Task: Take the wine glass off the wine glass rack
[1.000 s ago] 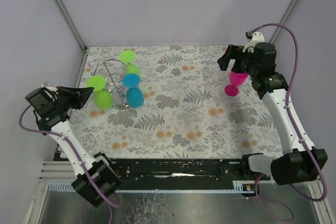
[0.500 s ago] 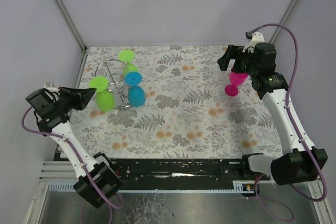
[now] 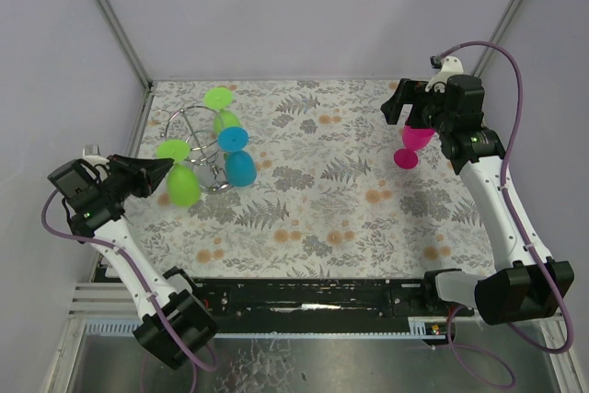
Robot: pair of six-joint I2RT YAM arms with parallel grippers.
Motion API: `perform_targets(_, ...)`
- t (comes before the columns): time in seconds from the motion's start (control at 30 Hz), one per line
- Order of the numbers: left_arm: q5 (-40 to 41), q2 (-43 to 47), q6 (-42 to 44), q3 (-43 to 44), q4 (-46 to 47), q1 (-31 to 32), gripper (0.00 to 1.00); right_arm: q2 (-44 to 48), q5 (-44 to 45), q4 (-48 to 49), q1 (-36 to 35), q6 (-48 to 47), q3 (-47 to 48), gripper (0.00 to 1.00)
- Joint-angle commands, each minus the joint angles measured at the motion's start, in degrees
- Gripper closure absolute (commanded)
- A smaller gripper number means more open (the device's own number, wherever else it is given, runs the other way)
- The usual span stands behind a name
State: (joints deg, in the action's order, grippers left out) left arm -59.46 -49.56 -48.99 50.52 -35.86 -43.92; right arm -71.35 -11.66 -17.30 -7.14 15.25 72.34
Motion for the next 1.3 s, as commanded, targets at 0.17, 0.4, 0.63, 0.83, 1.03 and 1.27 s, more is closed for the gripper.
perform_targets(0.17,-2.1,0.2,1.4,-0.8,-1.1,-0.3,1.0,1.8,-1.0,2.5,-0.4,0.3,0.2,0.01)
perform_targets(0.4,-2.1,0.3,-0.5,0.9,-0.2,-0.6,1.0,1.8,-1.0,2.4,-0.5,0.1,0.1,0.01)
perform_targets(0.63,-1.4,-0.1,-2.5,3.5,-0.4,-2.2,1.0,2.0,-0.7,2.3,-0.5,-0.2,0.1,0.01)
perform_targets(0.83,-2.5,0.1,-2.2,4.2,-3.3,-5.2,1.0,2.2,-0.7,2.3,-0.4,-0.2,0.0,0.01)
perform_targets(1.03,-4.3,0.9,-0.7,3.9,-6.8,-7.6,1.0,2.4,-1.0,2.3,-0.5,-0.2,-0.2,0.01)
perform_targets(1.27,-6.9,1.8,0.7,4.3,-10.3,-8.7,1.0,2.7,-1.1,2.3,-0.5,0.0,-0.6,0.01)
